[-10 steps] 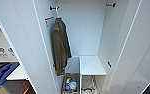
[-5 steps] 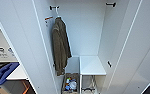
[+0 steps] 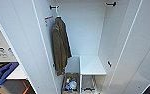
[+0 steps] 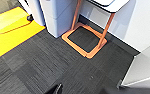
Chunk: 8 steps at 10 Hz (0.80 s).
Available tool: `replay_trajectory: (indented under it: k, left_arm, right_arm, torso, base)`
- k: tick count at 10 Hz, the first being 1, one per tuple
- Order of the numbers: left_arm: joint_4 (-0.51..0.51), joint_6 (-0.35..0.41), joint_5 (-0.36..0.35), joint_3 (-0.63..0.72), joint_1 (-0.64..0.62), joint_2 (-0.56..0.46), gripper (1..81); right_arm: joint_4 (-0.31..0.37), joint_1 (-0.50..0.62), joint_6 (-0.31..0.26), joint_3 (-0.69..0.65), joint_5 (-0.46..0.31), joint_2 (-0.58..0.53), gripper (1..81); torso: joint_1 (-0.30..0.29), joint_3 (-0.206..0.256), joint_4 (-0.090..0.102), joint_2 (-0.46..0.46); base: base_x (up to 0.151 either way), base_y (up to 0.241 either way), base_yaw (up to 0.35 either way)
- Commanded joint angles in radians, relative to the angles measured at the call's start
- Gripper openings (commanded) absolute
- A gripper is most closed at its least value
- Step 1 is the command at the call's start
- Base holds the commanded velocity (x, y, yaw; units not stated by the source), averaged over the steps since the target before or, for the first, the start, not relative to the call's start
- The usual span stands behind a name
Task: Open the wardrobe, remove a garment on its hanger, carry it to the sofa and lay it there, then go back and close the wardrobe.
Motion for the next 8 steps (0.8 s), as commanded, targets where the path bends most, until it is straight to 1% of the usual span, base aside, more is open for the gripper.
replay_trajectory:
  k: [1, 2, 3, 4, 5, 6, 8]
  left_arm:
    - [-0.025, -0.1, 0.047, 0.167, -0.2, -0.109, 81.1]
    - [-0.031, -0.151, 0.049, 0.193, -0.226, -0.104, 81.1]
    - [-0.04, -0.165, 0.067, 0.217, -0.255, -0.094, 81.1]
    - [-0.057, -0.174, 0.087, 0.221, -0.286, -0.078, 81.1]
    - [-0.092, -0.182, 0.097, 0.226, -0.312, -0.06, 81.1]
    - [-0.107, -0.182, 0.123, 0.237, -0.34, -0.031, 81.1]
    - [-0.126, -0.183, 0.127, 0.266, -0.361, 0.02, 81.1]
  right_arm:
    - [0.131, 0.133, -0.006, -0.041, -0.136, -0.07, 81.1]
    - [0.172, 0.142, -0.011, -0.041, -0.149, -0.067, 81.1]
    - [0.207, 0.15, -0.009, -0.048, -0.153, -0.069, 81.1]
    - [0.261, 0.153, -0.01, -0.049, -0.169, -0.076, 81.1]
    - [0.3, 0.165, -0.011, -0.049, -0.201, -0.073, 81.1]
    - [0.332, 0.173, -0.011, -0.048, -0.233, -0.048, 81.1]
    - [0.396, 0.168, -0.011, -0.049, -0.285, 0.03, 81.1]
  torso:
    - [0.0, 0.0, 0.0, 0.0]
    - [0.0, 0.0, 0.0, 0.0]
    - [0.0, 0.0, 0.0, 0.0]
    - [0.0, 0.0, 0.0, 0.0]
    - [0.001, 0.0, 0.0, 0.0]
    - [0.001, -0.001, 0.0, 0.001]
    - [0.001, -0.001, 0.0, 0.001]
  base:
    - [0.0, 0.0, 0.0]
    - [0.0, 0.0, 0.0]
    - [0.0, 0.0, 0.0]
    - [0.0, 0.0, 0.0]
    - [0.0, 0.0, 0.0]
    - [0.0, 0.0, 0.0]
    - [0.0, 0.0, 0.0]
